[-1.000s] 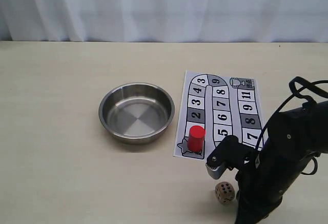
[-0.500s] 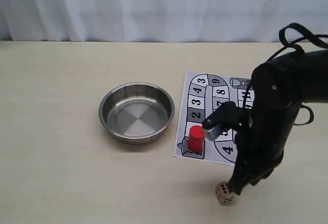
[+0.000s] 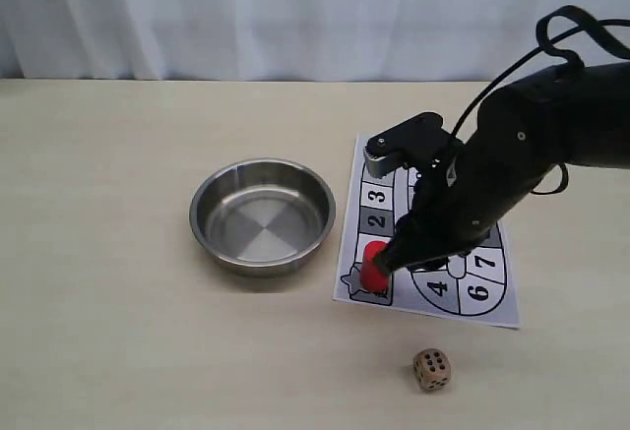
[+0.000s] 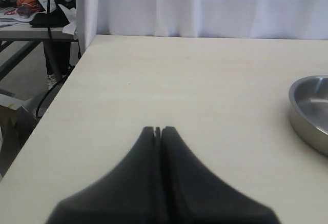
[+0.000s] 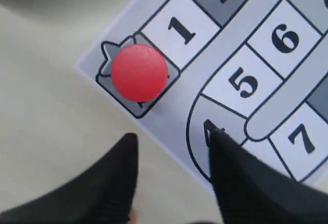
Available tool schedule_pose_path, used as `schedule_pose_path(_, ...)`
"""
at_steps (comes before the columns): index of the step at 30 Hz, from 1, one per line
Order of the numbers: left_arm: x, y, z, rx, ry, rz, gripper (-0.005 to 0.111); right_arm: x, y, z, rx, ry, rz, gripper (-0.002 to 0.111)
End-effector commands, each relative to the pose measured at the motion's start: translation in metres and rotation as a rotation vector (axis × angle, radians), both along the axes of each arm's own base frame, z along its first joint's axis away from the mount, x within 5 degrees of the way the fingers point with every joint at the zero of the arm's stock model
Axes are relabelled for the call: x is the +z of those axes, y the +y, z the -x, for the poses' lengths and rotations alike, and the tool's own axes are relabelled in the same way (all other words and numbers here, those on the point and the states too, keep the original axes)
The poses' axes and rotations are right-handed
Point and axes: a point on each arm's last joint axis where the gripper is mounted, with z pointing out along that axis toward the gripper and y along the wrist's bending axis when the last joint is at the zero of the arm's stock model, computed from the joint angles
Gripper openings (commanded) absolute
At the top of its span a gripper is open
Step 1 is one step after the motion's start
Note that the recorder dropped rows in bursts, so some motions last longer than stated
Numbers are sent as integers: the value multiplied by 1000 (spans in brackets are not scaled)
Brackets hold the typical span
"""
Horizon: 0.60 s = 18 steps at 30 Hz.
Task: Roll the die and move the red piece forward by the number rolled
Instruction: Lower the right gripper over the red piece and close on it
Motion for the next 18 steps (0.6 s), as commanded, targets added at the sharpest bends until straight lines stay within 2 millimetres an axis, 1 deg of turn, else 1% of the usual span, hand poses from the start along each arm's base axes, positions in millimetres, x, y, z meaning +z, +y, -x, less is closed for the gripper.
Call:
schedule_pose_path(1,0,0,0,0,-11,5,0,3,5,-5,-51,-39,-92,68)
schedule_pose_path(3,0,0,0,0,-11,5,0,3,10,-8,-62,-63,-136,70)
schedule_pose_path(5,0,0,0,0,-11,5,0,-4,12,-11,-67,-59,-138,70)
schedule_pose_path(7,0,0,0,0,-11,5,0,-18,14,-16,-69,-57,-135,70)
schedule_pose_path(9,0,0,0,0,-11,5,0,-28,17,-20,-75,-63,-140,65)
schedule_pose_path(10,0,0,0,0,-11,5,0,-33,17,-22,-74,-61,-136,58)
schedule_pose_path(13,0,0,0,0,-11,5,0,-40,19,-25,-75,-71,-140,51)
schedule_pose_path(15,0,0,0,0,-11,5,0,-46,20,-26,-83,-61,-142,52)
schedule_pose_path(18,0,0,0,0,-11,5,0,-52,20,-26,-84,-47,-134,60)
